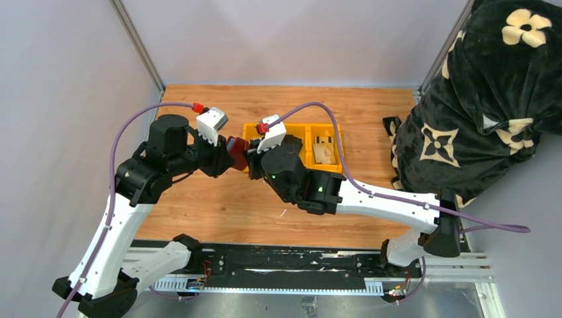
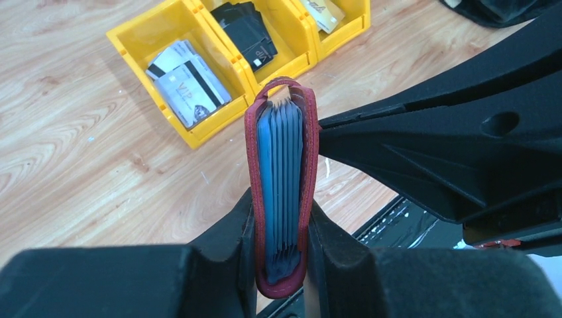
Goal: Take the credit cards out of the card holder
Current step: Open the card holder at the center of the board.
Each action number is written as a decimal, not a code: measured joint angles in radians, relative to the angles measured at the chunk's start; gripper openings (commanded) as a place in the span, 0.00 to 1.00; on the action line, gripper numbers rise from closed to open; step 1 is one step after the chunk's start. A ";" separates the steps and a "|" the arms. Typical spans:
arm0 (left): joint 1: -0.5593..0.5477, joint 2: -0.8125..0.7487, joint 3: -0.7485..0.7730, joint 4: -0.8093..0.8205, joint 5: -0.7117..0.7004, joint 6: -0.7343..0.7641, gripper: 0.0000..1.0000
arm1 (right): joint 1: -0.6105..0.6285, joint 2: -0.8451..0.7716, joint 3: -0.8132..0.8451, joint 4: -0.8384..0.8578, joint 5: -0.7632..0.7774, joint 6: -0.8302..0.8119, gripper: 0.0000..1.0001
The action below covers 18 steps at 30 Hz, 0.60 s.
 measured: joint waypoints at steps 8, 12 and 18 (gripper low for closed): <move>0.000 -0.015 0.020 -0.009 0.060 0.000 0.00 | -0.034 -0.066 -0.057 -0.001 0.067 -0.012 0.00; -0.005 -0.021 0.029 -0.011 0.090 0.008 0.00 | -0.043 -0.091 -0.079 0.006 0.068 -0.014 0.02; -0.005 -0.027 0.029 -0.028 0.124 0.034 0.00 | -0.069 -0.175 -0.168 0.034 -0.032 -0.043 0.74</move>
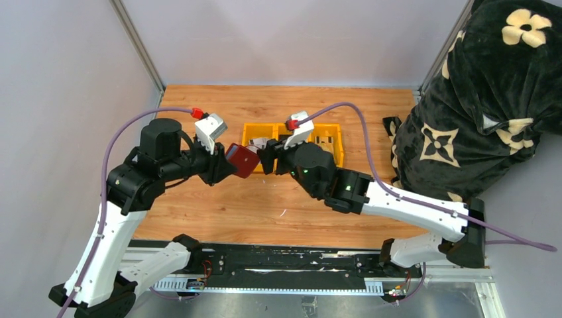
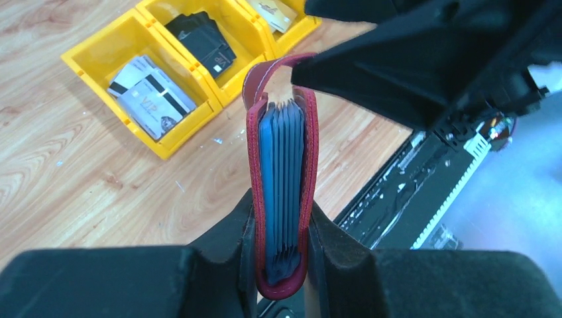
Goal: Take the credit cards out of the card holder
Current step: Open the card holder at the center of the board.
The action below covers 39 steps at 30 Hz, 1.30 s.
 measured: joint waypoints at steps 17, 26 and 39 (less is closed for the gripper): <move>0.000 -0.051 0.076 -0.070 0.274 0.098 0.00 | -0.206 -0.231 -0.526 0.663 -1.057 0.170 0.91; 0.000 -0.052 0.114 -0.040 0.330 0.101 0.00 | -0.184 -0.189 -0.554 0.861 -1.133 0.203 0.91; 0.000 -0.081 0.114 -0.019 0.443 0.097 0.00 | -0.184 -0.200 -0.515 0.872 -0.978 0.183 0.88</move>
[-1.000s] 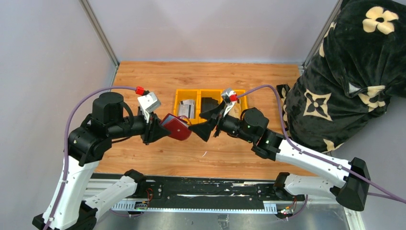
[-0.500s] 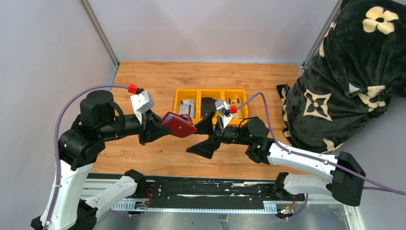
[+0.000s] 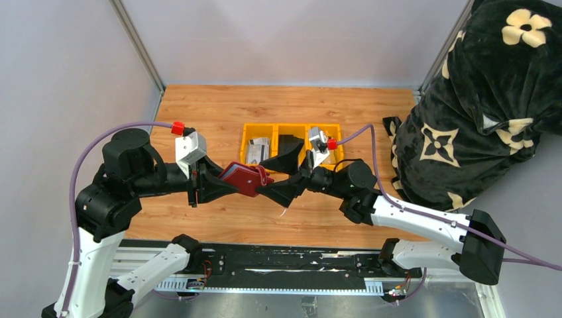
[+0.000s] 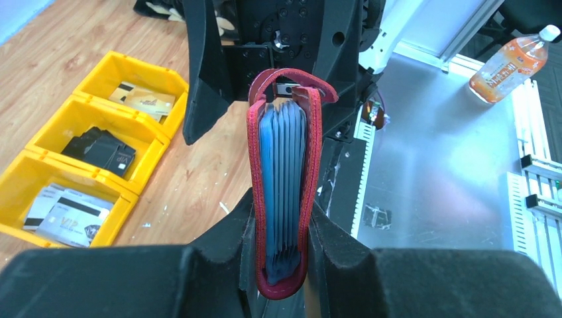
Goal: Take the credit cards out of the card holder
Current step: Open the card holder at the center of the board.
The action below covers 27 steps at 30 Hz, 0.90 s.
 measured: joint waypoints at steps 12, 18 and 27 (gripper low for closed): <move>0.000 0.000 0.000 0.022 0.013 -0.010 0.00 | 0.002 0.120 0.111 0.139 -0.080 0.047 0.69; 0.001 0.000 0.000 0.042 0.013 -0.022 0.00 | 0.005 0.156 0.128 0.226 -0.098 0.076 0.59; 0.001 -0.002 -0.002 0.088 0.022 -0.028 0.00 | 0.005 0.184 0.128 0.340 -0.089 0.144 0.54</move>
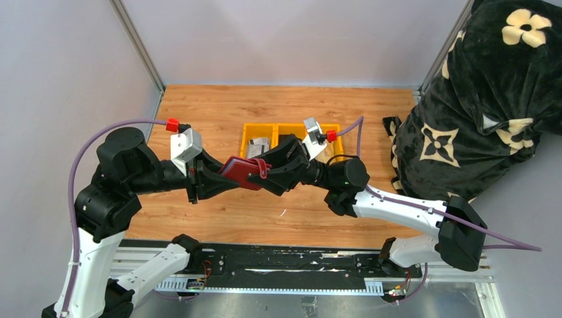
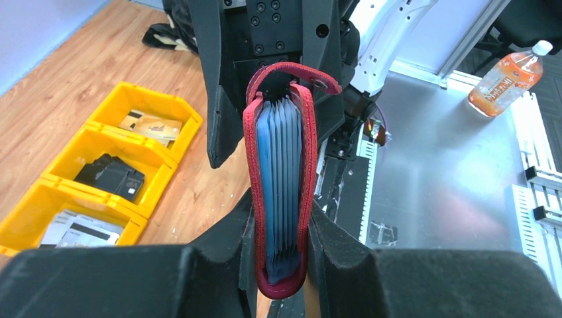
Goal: Take the credit cards out of the card holder
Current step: Open the card holder at the center of the board.
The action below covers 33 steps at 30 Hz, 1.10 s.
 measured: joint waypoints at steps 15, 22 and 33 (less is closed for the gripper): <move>0.000 -0.014 -0.006 0.023 0.029 -0.022 0.00 | 0.000 0.042 0.001 0.110 0.002 0.056 0.68; 0.000 -0.029 -0.006 -0.014 0.059 -0.041 0.00 | -0.005 0.034 0.001 0.182 -0.009 0.063 0.65; 0.000 -0.037 -0.006 -0.066 0.095 -0.051 0.00 | -0.008 0.077 0.126 0.223 0.022 0.103 0.41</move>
